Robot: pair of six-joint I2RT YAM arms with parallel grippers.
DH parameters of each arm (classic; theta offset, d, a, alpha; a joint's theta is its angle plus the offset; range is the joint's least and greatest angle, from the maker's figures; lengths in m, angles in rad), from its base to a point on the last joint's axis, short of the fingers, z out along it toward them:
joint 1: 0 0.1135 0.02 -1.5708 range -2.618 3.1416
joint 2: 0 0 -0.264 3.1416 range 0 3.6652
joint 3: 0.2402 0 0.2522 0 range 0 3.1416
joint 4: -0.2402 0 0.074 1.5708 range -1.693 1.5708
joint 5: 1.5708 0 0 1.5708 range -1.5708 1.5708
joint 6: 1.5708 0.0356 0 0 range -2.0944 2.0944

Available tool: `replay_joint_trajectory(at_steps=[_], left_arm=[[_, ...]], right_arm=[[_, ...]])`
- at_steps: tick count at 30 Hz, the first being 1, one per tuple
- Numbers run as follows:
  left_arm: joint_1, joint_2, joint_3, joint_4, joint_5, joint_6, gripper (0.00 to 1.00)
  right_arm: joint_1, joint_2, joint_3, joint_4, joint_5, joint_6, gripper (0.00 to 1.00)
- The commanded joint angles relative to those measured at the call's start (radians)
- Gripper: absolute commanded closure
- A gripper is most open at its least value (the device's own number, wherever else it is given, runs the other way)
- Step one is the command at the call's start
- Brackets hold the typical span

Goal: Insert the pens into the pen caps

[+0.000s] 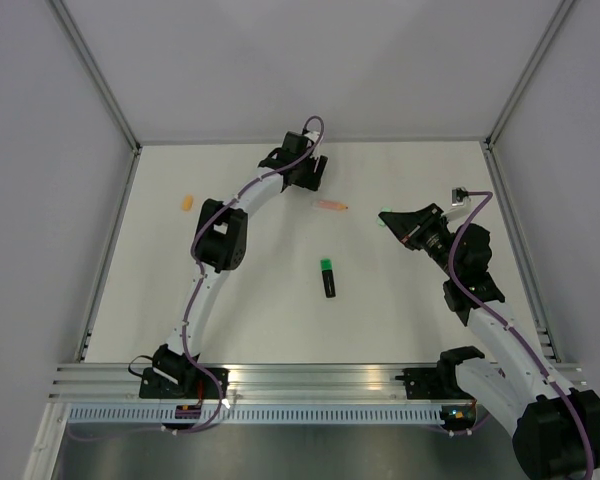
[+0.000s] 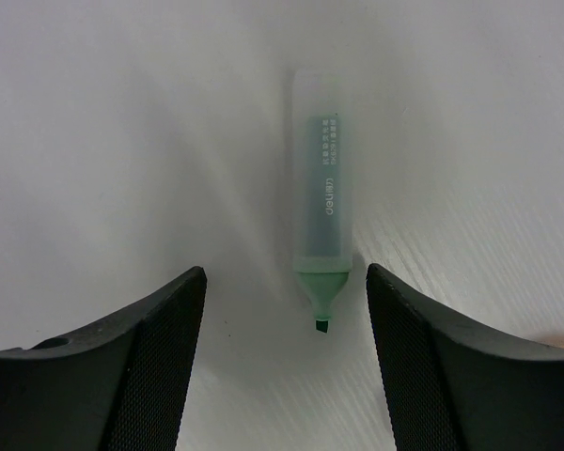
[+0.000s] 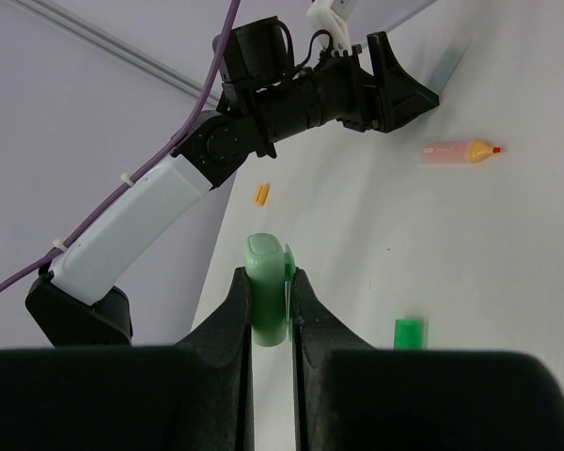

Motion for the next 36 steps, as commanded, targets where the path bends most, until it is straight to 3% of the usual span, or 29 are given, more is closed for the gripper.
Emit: replay_joint_trajectory(at_steps=[1, 9, 11, 18, 22, 27, 31, 36], left_arm=[[-0.016, -0.04, 0.028, -0.05, 0.051, 0.097, 0.26], [-0.018, -0.04, 0.027, -0.042, 0.067, 0.162, 0.34], [-0.021, -0.04, 0.027, -0.042, 0.07, 0.171, 0.42], [-0.038, -0.038, 0.027, -0.027, 0.052, 0.199, 0.42], [-0.038, -0.038, 0.027, -0.019, 0.048, 0.191, 0.49], [-0.038, -0.037, 0.028, 0.003, 0.05, 0.174, 0.5], [-0.038, -0.034, 0.036, 0.03, 0.038, 0.153, 0.45], [-0.038, -0.032, 0.042, 0.039, 0.016, 0.134, 0.49]], right_arm=[[-0.001, -0.018, 0.001, 0.026, 0.013, 0.011, 1.0], [-0.002, -0.018, -0.001, 0.028, 0.01, 0.019, 1.0], [-0.002, -0.018, -0.001, 0.028, 0.01, 0.02, 1.0], [-0.002, -0.021, -0.003, 0.028, 0.01, 0.023, 1.0], [-0.004, -0.024, -0.003, 0.026, 0.011, 0.023, 1.0], [-0.001, -0.024, -0.004, 0.028, 0.011, 0.025, 1.0], [-0.002, -0.024, -0.006, 0.026, 0.017, 0.024, 1.0], [-0.002, -0.023, -0.007, 0.026, 0.019, 0.022, 1.0]])
